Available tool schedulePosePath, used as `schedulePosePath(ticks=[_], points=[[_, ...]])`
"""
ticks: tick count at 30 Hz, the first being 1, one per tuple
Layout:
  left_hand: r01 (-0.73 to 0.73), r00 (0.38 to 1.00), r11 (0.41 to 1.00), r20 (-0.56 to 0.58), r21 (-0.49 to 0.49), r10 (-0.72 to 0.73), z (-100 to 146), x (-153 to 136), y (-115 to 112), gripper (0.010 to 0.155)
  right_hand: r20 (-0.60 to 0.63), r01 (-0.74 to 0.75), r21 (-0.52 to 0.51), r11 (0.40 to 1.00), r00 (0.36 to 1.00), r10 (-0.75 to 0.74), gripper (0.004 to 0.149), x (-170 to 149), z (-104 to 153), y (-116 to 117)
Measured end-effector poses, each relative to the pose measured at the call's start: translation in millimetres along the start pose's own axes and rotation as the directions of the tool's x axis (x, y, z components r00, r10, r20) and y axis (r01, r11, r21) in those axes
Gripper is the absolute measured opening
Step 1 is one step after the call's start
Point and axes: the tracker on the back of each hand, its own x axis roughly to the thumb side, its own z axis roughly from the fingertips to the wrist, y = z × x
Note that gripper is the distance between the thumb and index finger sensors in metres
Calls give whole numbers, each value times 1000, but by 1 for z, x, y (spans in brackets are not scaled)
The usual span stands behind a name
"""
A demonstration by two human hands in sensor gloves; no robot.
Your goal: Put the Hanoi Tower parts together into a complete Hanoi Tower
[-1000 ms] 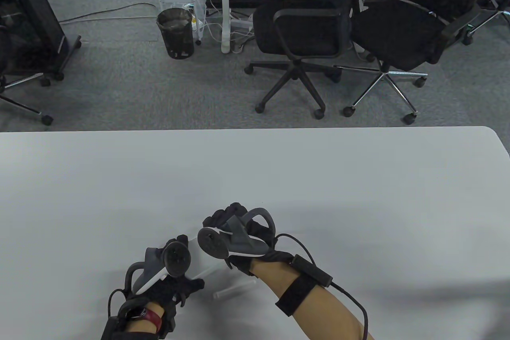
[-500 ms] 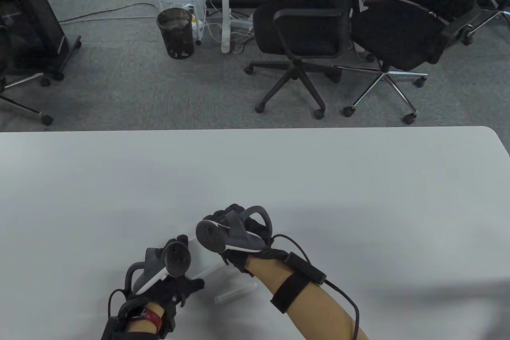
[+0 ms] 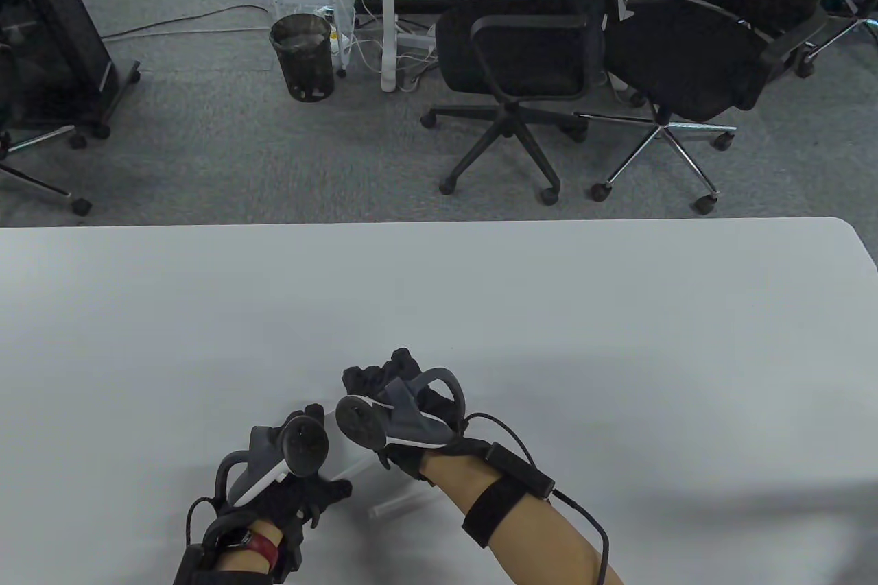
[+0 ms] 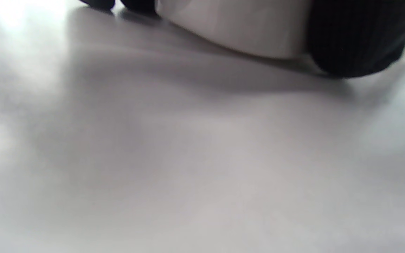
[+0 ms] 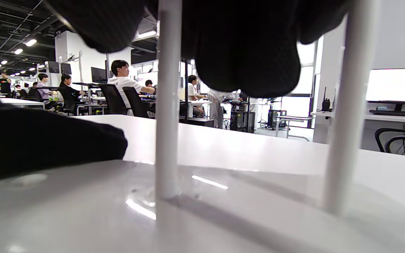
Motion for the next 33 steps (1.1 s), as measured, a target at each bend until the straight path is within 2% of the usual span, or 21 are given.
schedulePosePath(ticks=[5, 18, 23, 29, 31, 33], points=[[1, 1000, 1000, -1, 0, -1, 3, 3, 3, 114, 38, -30, 75, 997, 999, 27, 79, 0, 11, -3], [1, 1000, 1000, -1, 0, -1, -1, 0, -1, 114, 43, -35, 162, 986, 999, 28, 90, -2, 22, 1], [-6, 1000, 1000, 0, -2, 6, -2, -2, -2, 114, 79, 76, 9, 997, 994, -77, 91, -3, 42, 1], [-2, 1000, 1000, -1, -1, 2, 4, 4, 4, 114, 158, 89, -31, 996, 984, -83, 81, -1, 69, -15], [-4, 1000, 1000, -2, -3, 4, 3, 3, 3, 114, 189, 77, -125, 989, 981, -52, 82, -1, 78, -24], [-1, 1000, 1000, -2, -1, 1, 2, 3, 3, 114, 213, 122, -134, 983, 973, -92, 77, 0, 88, -31]])
